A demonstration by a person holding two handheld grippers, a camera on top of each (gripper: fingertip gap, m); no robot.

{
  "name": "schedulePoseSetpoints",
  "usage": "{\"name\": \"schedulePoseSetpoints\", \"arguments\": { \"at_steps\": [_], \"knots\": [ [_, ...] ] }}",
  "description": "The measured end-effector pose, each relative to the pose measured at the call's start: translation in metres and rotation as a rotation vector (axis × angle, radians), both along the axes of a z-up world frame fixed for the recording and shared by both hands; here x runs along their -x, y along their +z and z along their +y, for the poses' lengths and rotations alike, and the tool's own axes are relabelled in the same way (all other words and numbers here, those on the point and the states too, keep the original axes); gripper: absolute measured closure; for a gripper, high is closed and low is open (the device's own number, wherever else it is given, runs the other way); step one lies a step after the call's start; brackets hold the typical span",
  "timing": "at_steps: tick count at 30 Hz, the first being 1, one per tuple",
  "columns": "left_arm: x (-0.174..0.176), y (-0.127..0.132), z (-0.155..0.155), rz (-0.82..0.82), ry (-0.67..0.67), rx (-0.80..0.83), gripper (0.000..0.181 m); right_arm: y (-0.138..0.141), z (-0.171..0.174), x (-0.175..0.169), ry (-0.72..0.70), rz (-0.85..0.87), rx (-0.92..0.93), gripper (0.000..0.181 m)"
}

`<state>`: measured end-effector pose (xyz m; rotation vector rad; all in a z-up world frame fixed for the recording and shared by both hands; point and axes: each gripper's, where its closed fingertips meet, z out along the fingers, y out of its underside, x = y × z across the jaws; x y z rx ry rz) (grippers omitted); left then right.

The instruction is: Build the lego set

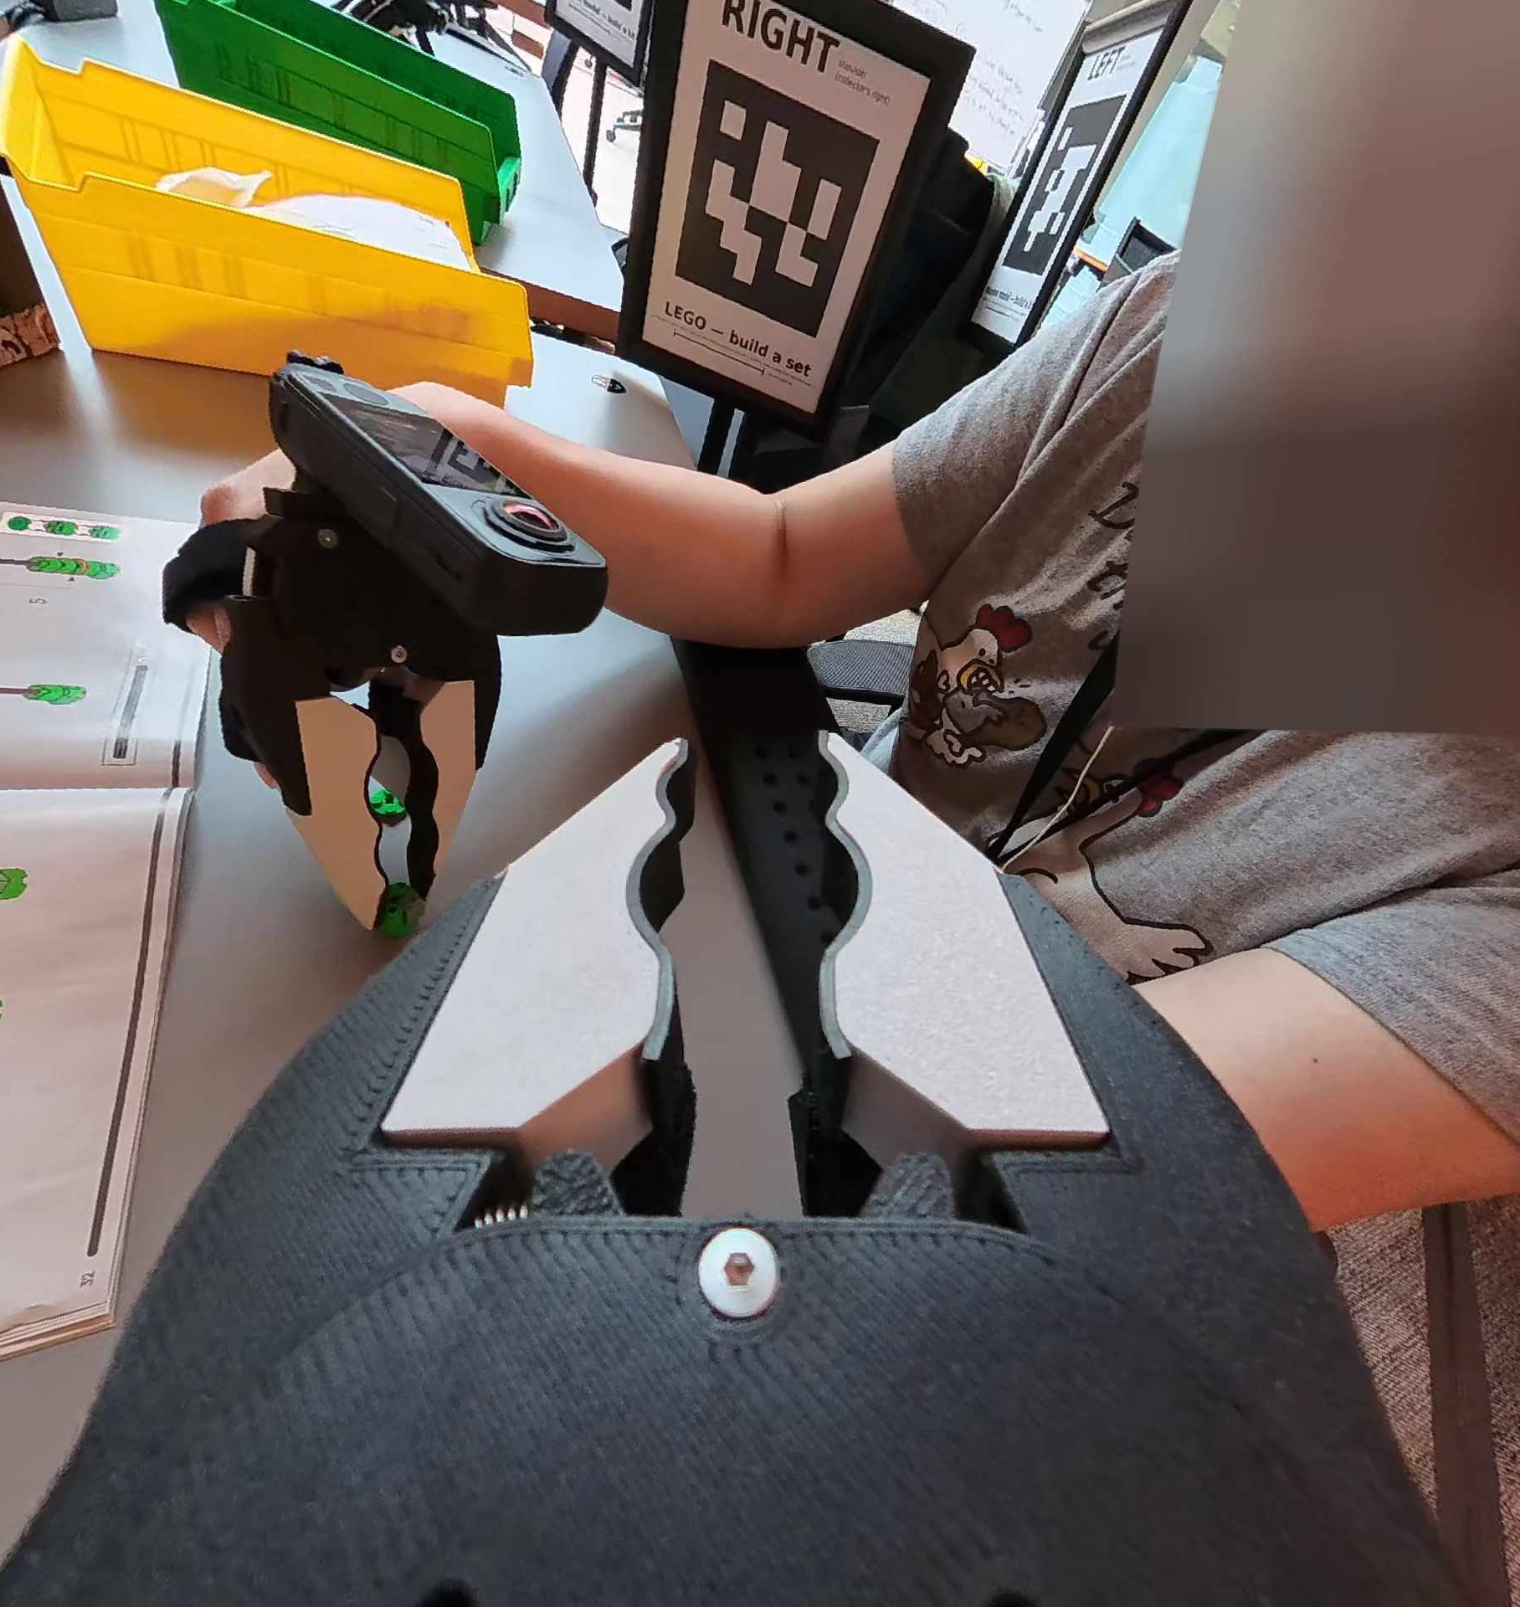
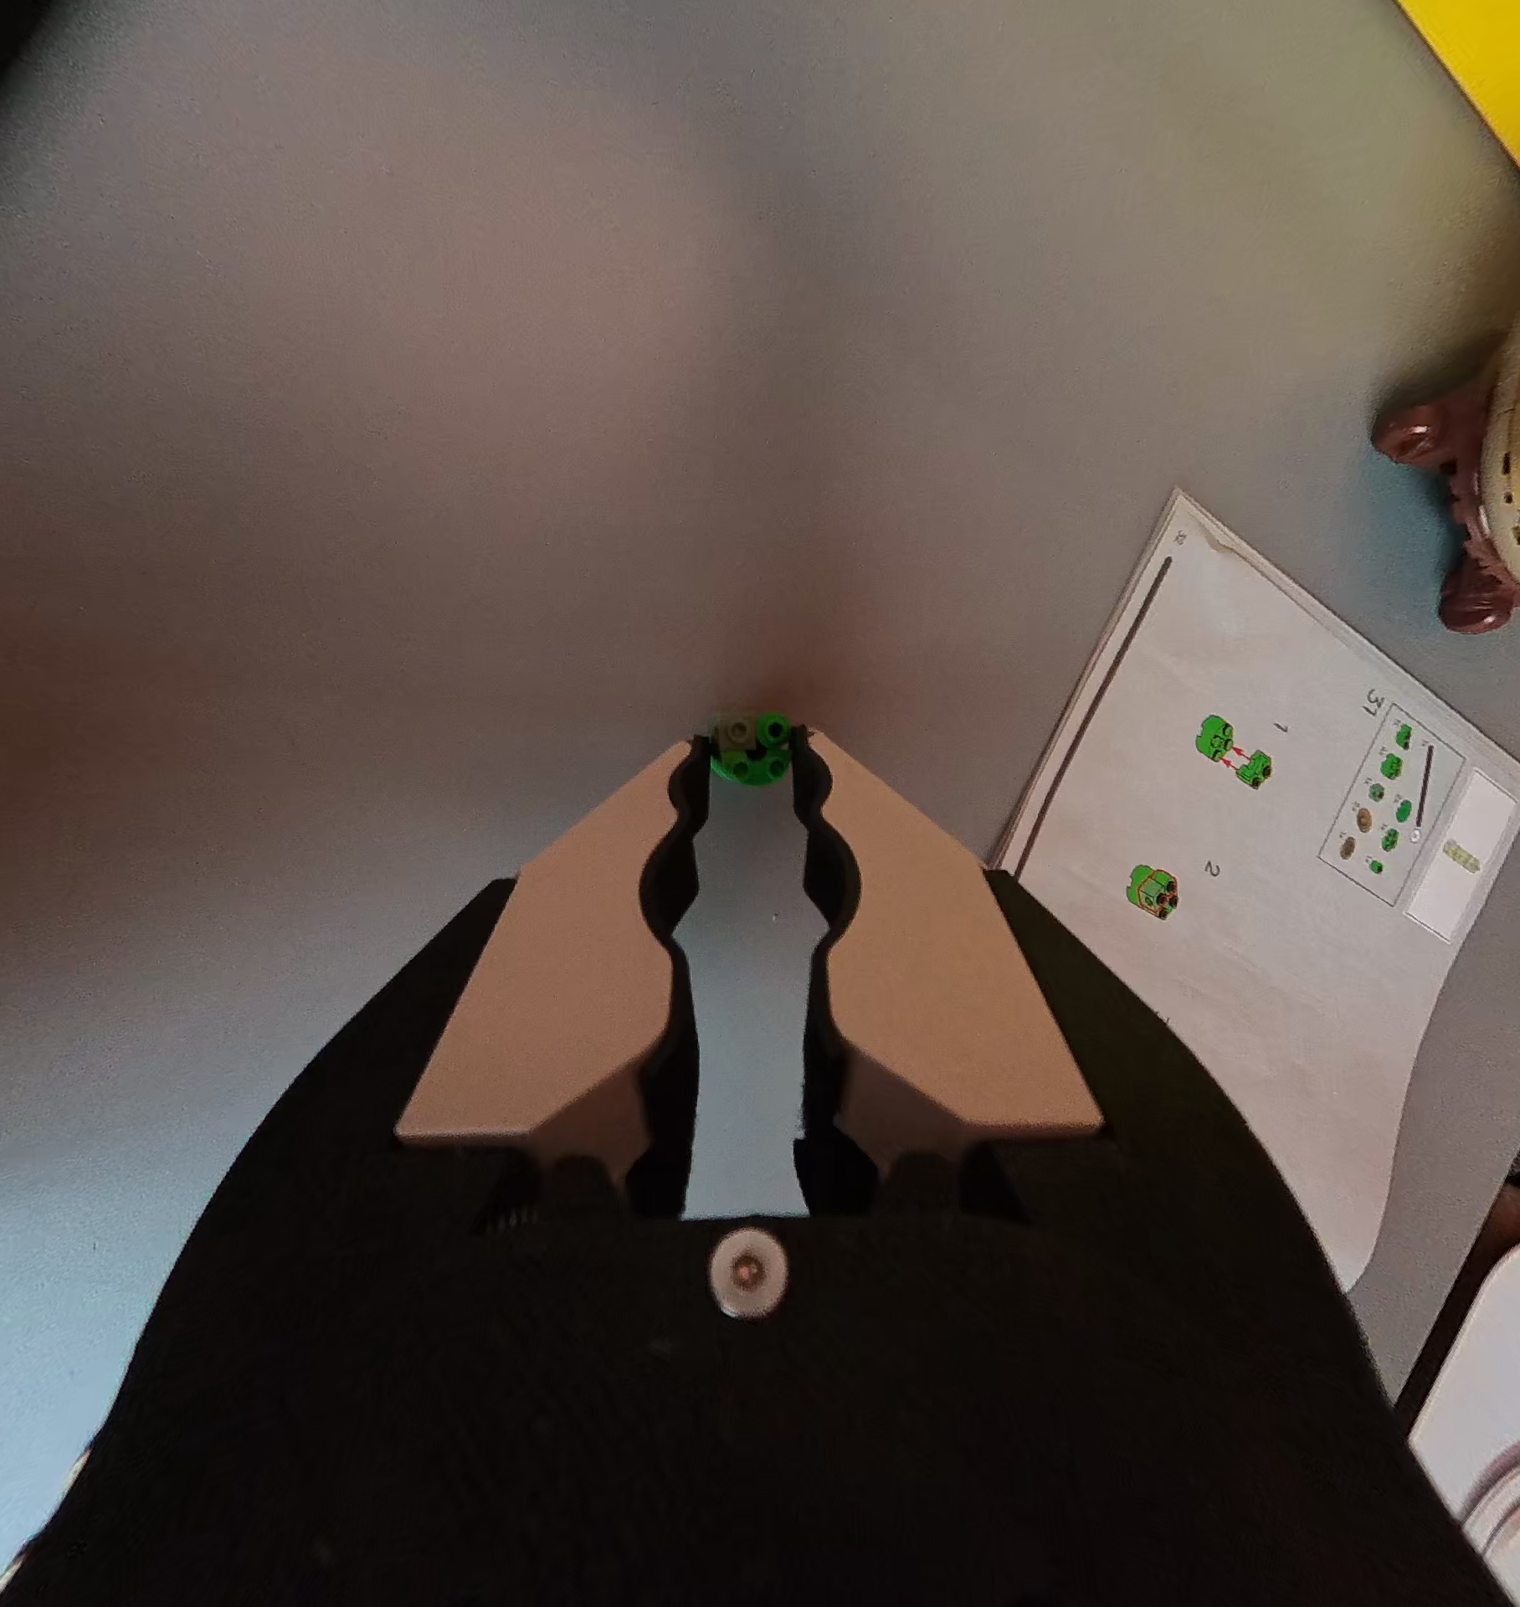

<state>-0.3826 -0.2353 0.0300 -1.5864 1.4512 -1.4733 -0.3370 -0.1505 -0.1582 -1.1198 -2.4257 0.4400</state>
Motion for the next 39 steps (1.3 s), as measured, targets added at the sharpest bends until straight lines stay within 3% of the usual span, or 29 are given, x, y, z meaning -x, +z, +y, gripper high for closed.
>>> {"name": "schedulePoseSetpoints", "arguments": {
  "at_steps": [1,5,8,11,15,18,20,24,29,31,34,39],
  "knots": [
    [0.000,0.000,0.000,0.001,-0.001,0.002,0.156,0.000,0.000,0.000,-0.004,0.000,-0.003,0.162],
    [-0.001,0.000,0.000,-0.001,-0.004,0.004,0.156,0.003,0.000,0.000,-0.030,0.011,0.020,0.159],
    [-0.001,-0.001,0.001,-0.006,-0.008,0.008,0.156,0.020,0.003,0.000,-0.065,0.074,0.028,0.155],
    [-0.002,-0.002,0.005,-0.002,0.004,0.020,0.156,0.069,0.011,-0.015,-0.146,0.200,0.014,0.155],
    [-0.004,-0.009,0.013,0.034,0.039,0.034,0.156,0.148,0.021,-0.046,-0.361,0.381,-0.026,0.133],
    [-0.006,-0.015,0.025,0.072,0.102,0.024,0.156,0.177,0.035,-0.078,-0.578,0.400,-0.111,0.132],
    [-0.007,-0.017,0.036,0.086,0.156,0.004,0.157,0.188,0.037,-0.096,-0.640,0.405,-0.156,0.136],
    [-0.012,-0.004,0.065,0.081,0.308,-0.083,0.156,0.185,0.042,-0.126,-0.753,0.422,-0.117,0.141],
    [-0.041,0.074,0.078,-0.186,0.471,-0.345,0.152,0.142,0.059,-0.171,-0.907,0.475,-0.096,0.145],
    [-0.047,0.080,0.083,-0.187,0.545,-0.421,0.149,0.127,0.064,-0.183,-0.931,0.537,-0.092,0.146],
    [-0.044,0.047,0.095,-0.033,0.694,-0.411,0.142,0.117,0.070,-0.191,-0.948,0.658,-0.074,0.150],
    [-0.035,-0.063,0.085,0.176,0.838,-0.318,0.134,0.114,0.075,-0.192,-0.957,0.725,-0.107,0.155]
  ]
}}
